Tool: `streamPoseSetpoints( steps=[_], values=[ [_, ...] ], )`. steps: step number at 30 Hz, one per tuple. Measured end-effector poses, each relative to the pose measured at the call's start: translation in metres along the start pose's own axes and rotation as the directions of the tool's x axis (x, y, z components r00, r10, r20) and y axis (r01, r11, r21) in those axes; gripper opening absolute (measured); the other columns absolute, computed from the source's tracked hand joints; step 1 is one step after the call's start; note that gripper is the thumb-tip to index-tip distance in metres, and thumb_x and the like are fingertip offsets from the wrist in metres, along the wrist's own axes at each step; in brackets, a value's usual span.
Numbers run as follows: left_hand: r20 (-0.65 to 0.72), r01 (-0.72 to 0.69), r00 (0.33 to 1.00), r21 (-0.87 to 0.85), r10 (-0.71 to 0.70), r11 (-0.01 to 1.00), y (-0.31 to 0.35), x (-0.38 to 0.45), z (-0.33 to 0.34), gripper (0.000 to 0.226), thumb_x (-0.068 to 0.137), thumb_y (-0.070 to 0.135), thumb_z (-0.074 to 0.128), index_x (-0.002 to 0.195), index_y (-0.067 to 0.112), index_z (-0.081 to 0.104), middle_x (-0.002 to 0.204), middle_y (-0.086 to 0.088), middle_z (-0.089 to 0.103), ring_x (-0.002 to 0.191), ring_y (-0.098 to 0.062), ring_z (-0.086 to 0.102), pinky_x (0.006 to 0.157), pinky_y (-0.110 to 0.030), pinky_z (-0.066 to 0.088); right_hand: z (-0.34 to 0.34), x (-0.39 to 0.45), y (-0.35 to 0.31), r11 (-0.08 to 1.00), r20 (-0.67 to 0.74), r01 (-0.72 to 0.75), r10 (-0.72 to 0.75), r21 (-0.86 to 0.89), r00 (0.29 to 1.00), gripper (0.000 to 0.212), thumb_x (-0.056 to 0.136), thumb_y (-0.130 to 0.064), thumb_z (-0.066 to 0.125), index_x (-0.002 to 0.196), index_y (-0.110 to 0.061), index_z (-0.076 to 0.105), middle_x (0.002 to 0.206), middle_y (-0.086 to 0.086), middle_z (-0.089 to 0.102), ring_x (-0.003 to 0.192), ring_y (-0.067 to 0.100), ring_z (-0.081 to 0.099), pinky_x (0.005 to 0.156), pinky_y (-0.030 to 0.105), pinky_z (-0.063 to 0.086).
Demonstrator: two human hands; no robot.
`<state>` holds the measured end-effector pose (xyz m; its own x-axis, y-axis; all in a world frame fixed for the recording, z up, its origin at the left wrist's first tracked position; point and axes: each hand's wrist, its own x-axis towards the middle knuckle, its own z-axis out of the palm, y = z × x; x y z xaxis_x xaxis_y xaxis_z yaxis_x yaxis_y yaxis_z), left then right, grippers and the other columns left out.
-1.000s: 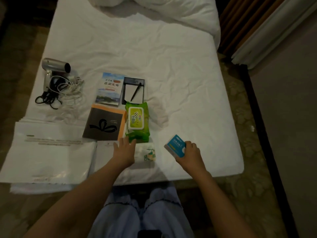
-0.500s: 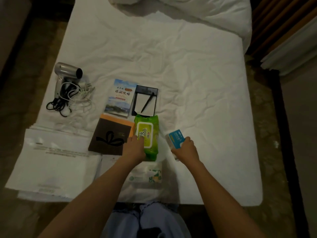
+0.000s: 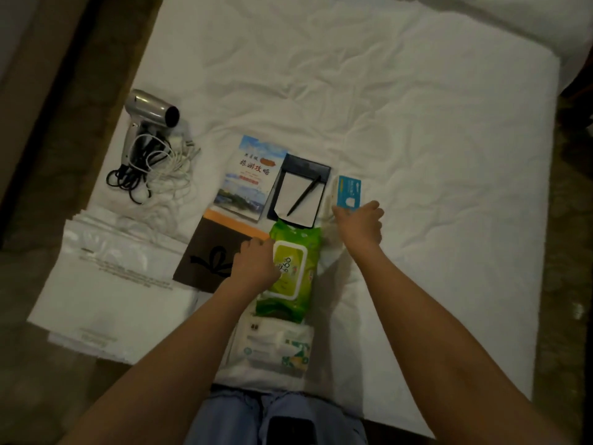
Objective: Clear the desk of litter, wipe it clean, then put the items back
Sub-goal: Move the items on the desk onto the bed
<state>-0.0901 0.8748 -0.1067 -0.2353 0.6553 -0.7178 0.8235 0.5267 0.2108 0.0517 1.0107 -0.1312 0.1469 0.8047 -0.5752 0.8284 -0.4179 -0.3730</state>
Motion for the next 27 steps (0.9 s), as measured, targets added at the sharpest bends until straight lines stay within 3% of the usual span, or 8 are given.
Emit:
streamPoseSetpoints(
  steps=[4,10,15,24,27],
  values=[
    [-0.007,-0.009,1.000,0.023,0.009,1.000,-0.002,0.000,-0.005,0.055,0.090,0.028,0.057,0.138,0.011,0.035,0.135,-0.016,0.040,0.124,-0.035,0.036,0.093,-0.042,0.039,0.007,-0.011,0.020,0.998,0.041,0.015,-0.012,-0.066,0.999,0.070,0.090,-0.047,0.058,0.137,-0.003,0.029,0.138,0.018,0.038,0.124,0.037,0.043,0.093,0.044,0.042],
    [-0.015,-0.064,0.998,0.082,0.065,0.995,0.011,-0.013,-0.002,0.058,0.089,0.027,0.058,0.140,0.013,0.033,0.137,-0.014,0.039,0.127,-0.034,0.034,0.097,-0.043,0.038,0.017,-0.060,0.074,0.968,0.191,0.065,-0.019,-0.241,0.981,0.045,0.092,-0.025,0.056,0.128,-0.003,0.040,0.133,0.016,0.044,0.121,0.033,0.045,0.092,0.037,0.043],
    [0.023,-0.157,0.988,0.161,0.155,0.974,0.029,-0.038,-0.002,0.057,0.090,0.024,0.053,0.142,0.015,0.033,0.140,-0.014,0.036,0.128,-0.033,0.033,0.099,-0.044,0.036,0.009,-0.105,0.098,0.950,0.197,0.113,-0.056,-0.291,0.979,0.035,0.093,-0.022,0.053,0.122,-0.005,0.045,0.128,0.014,0.046,0.117,0.030,0.045,0.087,0.035,0.043],
    [0.045,-0.464,0.871,0.401,0.489,0.790,0.060,-0.103,-0.012,0.052,0.089,0.025,0.055,0.137,0.014,0.039,0.136,-0.013,0.043,0.125,-0.032,0.040,0.098,-0.043,0.040,-0.035,-0.203,0.117,0.993,-0.123,0.028,-0.042,-0.112,0.991,0.035,0.093,-0.024,0.055,0.123,-0.008,0.049,0.126,0.011,0.049,0.116,0.026,0.046,0.086,0.033,0.042],
    [0.094,-0.554,0.804,0.480,0.588,0.680,0.078,-0.134,-0.008,0.051,0.088,0.025,0.054,0.136,0.013,0.040,0.133,-0.013,0.045,0.123,-0.031,0.043,0.098,-0.041,0.041,-0.046,-0.245,0.139,0.998,-0.211,-0.029,0.018,-0.048,0.977,0.035,0.093,-0.023,0.053,0.125,-0.009,0.048,0.126,0.010,0.050,0.116,0.025,0.047,0.086,0.032,0.043]
  ],
)
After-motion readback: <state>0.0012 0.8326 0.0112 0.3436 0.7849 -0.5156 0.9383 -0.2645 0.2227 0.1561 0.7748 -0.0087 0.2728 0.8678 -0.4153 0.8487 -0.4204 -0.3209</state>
